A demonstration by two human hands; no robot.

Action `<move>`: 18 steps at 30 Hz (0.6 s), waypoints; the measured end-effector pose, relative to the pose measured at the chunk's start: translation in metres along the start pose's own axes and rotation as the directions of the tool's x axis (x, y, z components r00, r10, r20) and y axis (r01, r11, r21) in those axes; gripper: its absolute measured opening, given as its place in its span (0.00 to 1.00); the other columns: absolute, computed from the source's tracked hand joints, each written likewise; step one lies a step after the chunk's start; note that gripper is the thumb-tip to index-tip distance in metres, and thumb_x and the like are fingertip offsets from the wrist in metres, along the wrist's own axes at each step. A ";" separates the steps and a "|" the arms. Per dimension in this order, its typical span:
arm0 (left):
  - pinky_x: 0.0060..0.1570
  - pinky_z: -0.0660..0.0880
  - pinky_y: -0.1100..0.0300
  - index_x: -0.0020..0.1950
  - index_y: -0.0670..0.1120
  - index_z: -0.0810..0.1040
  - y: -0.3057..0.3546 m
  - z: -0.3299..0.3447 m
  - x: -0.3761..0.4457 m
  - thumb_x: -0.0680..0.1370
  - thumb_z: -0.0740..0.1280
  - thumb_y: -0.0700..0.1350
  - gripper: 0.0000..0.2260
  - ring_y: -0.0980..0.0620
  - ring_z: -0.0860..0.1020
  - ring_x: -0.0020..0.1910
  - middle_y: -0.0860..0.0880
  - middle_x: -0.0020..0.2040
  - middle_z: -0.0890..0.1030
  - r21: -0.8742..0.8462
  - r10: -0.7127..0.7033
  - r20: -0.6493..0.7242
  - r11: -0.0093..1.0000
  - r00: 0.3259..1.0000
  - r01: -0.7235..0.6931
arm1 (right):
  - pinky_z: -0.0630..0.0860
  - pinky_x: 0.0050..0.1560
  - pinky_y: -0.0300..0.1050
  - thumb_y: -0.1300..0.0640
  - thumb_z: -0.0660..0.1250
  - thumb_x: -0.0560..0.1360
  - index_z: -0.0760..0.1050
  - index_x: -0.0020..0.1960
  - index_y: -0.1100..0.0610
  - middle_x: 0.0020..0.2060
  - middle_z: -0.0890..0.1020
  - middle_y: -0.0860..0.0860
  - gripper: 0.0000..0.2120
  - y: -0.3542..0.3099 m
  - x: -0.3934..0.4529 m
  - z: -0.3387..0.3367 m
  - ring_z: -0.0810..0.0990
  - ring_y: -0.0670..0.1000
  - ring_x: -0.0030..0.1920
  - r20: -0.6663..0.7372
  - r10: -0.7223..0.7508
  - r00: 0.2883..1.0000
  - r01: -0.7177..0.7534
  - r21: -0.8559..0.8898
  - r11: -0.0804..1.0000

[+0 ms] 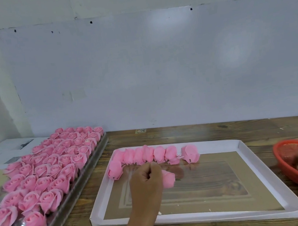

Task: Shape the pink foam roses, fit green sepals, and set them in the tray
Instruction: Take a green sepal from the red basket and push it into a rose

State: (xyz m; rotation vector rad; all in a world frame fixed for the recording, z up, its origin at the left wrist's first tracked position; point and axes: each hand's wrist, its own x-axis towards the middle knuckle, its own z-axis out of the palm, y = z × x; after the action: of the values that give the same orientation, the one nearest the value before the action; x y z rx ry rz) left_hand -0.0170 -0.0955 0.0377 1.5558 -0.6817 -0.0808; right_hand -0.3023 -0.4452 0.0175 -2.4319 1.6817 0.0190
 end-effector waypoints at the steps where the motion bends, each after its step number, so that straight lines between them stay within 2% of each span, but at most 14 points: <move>1: 0.26 0.62 0.70 0.23 0.53 0.64 0.000 0.000 0.000 0.80 0.62 0.38 0.26 0.58 0.63 0.25 0.56 0.23 0.62 -0.002 -0.001 -0.005 1.000 1.000 0.001 | 0.77 0.55 0.50 0.57 0.68 0.74 0.81 0.51 0.54 0.47 0.84 0.54 0.07 -0.004 -0.003 -0.003 0.81 0.54 0.48 -0.031 -0.013 0.999 0.013 0.015 1.000; 4: 0.26 0.62 0.69 0.24 0.51 0.64 0.000 0.000 0.001 0.80 0.62 0.38 0.24 0.58 0.63 0.25 0.56 0.23 0.61 -0.012 -0.002 -0.014 1.000 1.000 0.002 | 0.77 0.50 0.52 0.57 0.68 0.74 0.80 0.45 0.52 0.42 0.84 0.54 0.03 -0.012 -0.009 -0.011 0.80 0.55 0.43 -0.155 -0.036 0.987 0.050 0.086 0.995; 6: 0.26 0.62 0.68 0.24 0.51 0.63 0.000 0.000 0.001 0.80 0.62 0.38 0.24 0.58 0.62 0.25 0.56 0.24 0.61 -0.007 -0.005 -0.018 1.000 1.000 0.005 | 0.77 0.47 0.50 0.56 0.70 0.72 0.80 0.40 0.52 0.38 0.83 0.52 0.02 -0.014 -0.010 -0.013 0.80 0.55 0.41 -0.160 -0.032 0.987 0.043 0.066 0.997; 8: 0.26 0.61 0.67 0.23 0.52 0.63 0.000 0.000 0.001 0.80 0.62 0.38 0.25 0.57 0.62 0.25 0.56 0.24 0.60 -0.005 -0.009 -0.014 1.000 1.000 0.009 | 0.75 0.44 0.48 0.57 0.73 0.70 0.79 0.35 0.54 0.34 0.81 0.51 0.06 -0.012 -0.009 -0.013 0.80 0.56 0.40 -0.163 0.007 0.987 0.005 0.069 0.998; 14: 0.26 0.60 0.67 0.24 0.51 0.63 -0.001 -0.001 0.002 0.80 0.62 0.38 0.24 0.57 0.60 0.26 0.57 0.24 0.60 -0.019 -0.013 -0.019 1.000 1.000 0.012 | 0.74 0.41 0.48 0.56 0.72 0.70 0.78 0.33 0.56 0.31 0.80 0.52 0.08 -0.011 -0.006 -0.011 0.78 0.54 0.36 -0.191 0.058 0.980 -0.035 0.121 0.992; 18: 0.26 0.60 0.68 0.25 0.50 0.63 -0.001 0.000 0.001 0.80 0.62 0.38 0.23 0.57 0.61 0.26 0.56 0.24 0.60 -0.020 -0.013 -0.018 1.000 1.000 0.013 | 0.66 0.31 0.45 0.61 0.73 0.68 0.72 0.27 0.58 0.25 0.75 0.52 0.14 -0.005 0.001 -0.005 0.75 0.55 0.31 -0.288 0.062 0.956 -0.039 0.082 0.996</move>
State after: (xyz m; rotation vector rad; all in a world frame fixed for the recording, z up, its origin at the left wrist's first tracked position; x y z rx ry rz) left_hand -0.0152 -0.0958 0.0375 1.5404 -0.6550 -0.0826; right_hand -0.2975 -0.4448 0.0230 -2.4290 1.8221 -0.4074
